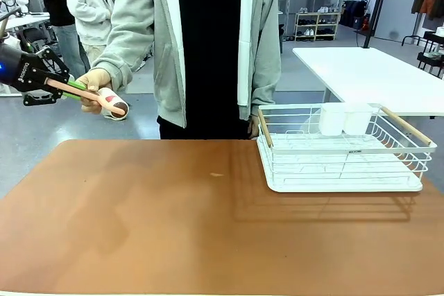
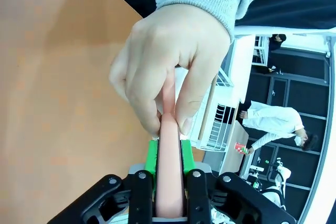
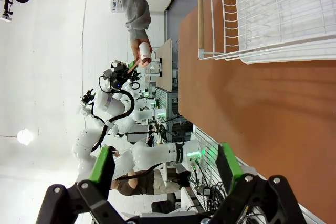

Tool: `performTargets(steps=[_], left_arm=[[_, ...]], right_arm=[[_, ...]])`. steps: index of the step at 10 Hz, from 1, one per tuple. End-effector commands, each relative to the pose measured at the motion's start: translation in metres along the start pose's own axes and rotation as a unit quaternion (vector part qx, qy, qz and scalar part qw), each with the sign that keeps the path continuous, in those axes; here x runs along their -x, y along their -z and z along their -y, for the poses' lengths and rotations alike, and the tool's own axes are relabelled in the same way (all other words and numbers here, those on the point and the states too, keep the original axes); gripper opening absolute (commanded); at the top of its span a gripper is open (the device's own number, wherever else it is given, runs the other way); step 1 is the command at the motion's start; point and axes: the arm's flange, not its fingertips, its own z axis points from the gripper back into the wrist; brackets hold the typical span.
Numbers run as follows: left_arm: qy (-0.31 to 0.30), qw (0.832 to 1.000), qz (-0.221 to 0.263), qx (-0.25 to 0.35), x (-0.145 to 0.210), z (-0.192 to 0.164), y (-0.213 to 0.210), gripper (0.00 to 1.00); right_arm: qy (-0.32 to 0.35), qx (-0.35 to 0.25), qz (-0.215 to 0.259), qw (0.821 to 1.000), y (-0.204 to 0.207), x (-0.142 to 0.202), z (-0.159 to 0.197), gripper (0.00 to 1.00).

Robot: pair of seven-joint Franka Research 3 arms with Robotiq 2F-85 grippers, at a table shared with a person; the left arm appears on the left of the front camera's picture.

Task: Clean the table.
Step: Pick up the Lint Roller when the human hands it over, then clean the table with the Lint Roller when the human lifts the Dish drying rack.

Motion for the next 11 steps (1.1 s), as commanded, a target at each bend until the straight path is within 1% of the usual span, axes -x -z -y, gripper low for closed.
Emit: performTargets(steps=[1,2,3,11], left_arm=[[0.006,1.000,0.008,0.019,-0.0019,-0.0045,0.0033,0.00],[0.002,0.999,-0.011,0.032,0.0003,-0.0054,-0.0012,0.00],[-0.001,1.000,0.000,0.000,-0.0002,-0.0007,0.0001,0.00],[-0.001,1.000,0.000,0.000,-0.0002,-0.0007,0.0001,0.00]], right_arm=[[-0.005,-0.002,-0.002,1.000,0.0003,0.0021,-0.0034,1.00],[-0.005,-0.002,-0.002,1.000,0.0003,0.0021,-0.0034,1.00],[-0.005,-0.002,-0.002,1.000,0.0003,0.0021,-0.0034,1.00],[-0.005,-0.002,-0.002,1.000,0.0003,0.0021,-0.0034,1.00]])
